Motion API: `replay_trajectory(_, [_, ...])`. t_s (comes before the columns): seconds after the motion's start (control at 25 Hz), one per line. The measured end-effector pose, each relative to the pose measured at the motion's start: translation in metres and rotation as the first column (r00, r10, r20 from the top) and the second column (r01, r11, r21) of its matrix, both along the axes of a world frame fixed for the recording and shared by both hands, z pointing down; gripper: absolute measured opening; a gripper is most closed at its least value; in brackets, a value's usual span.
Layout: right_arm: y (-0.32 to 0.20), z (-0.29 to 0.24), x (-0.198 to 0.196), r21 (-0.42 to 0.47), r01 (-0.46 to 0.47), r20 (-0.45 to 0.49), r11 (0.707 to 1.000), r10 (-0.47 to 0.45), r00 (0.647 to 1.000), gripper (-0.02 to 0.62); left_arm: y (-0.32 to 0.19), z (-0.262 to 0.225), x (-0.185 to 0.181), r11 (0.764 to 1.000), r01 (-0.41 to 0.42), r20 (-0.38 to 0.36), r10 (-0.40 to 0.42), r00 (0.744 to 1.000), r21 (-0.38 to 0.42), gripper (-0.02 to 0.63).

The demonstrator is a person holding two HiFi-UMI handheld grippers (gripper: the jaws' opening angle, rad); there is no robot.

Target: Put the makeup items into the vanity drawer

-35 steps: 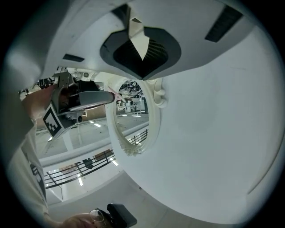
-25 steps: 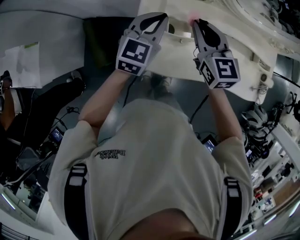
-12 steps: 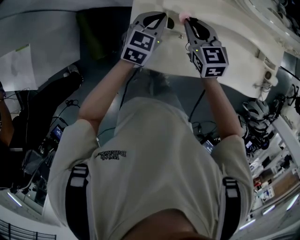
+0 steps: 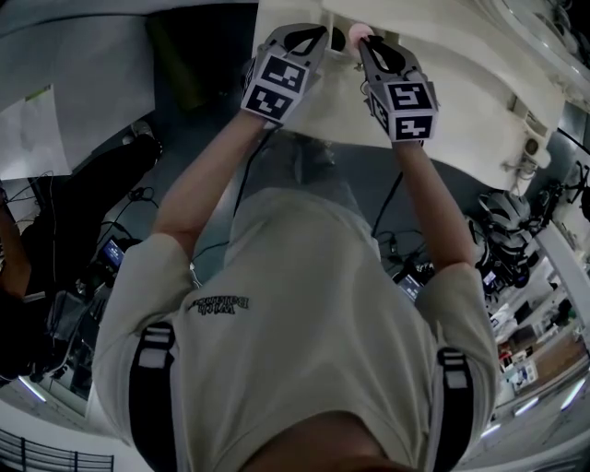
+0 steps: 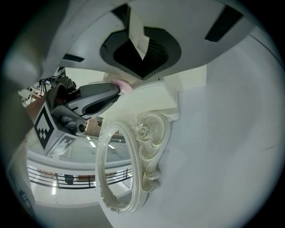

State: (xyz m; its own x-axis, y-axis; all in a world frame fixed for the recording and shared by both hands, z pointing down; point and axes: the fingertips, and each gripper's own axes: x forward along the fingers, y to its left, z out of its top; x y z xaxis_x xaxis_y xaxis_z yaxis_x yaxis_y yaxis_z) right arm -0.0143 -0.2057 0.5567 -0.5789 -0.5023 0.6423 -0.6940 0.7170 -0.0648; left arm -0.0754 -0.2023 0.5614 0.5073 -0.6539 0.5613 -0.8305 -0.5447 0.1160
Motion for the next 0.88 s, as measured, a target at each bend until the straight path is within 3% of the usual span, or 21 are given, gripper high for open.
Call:
replay_trajectory(0.4, [0.007, 0.021, 0.005, -0.06, 0.002, -0.016, 0.998, -0.003, 1.0, 0.098, 0.008, 0.007, 0.002, 1.0, 0.0, 0.003, 0.0, 1.0, -0.013, 0.014])
replay_trajectory(0.88, [0.013, 0.021, 0.006, -0.061, 0.003, -0.017, 0.998, -0.004, 1.0, 0.098, 0.014, 0.006, -0.001, 1.0, 0.009, 0.011, -0.009, 1.0, -0.019, 0.014])
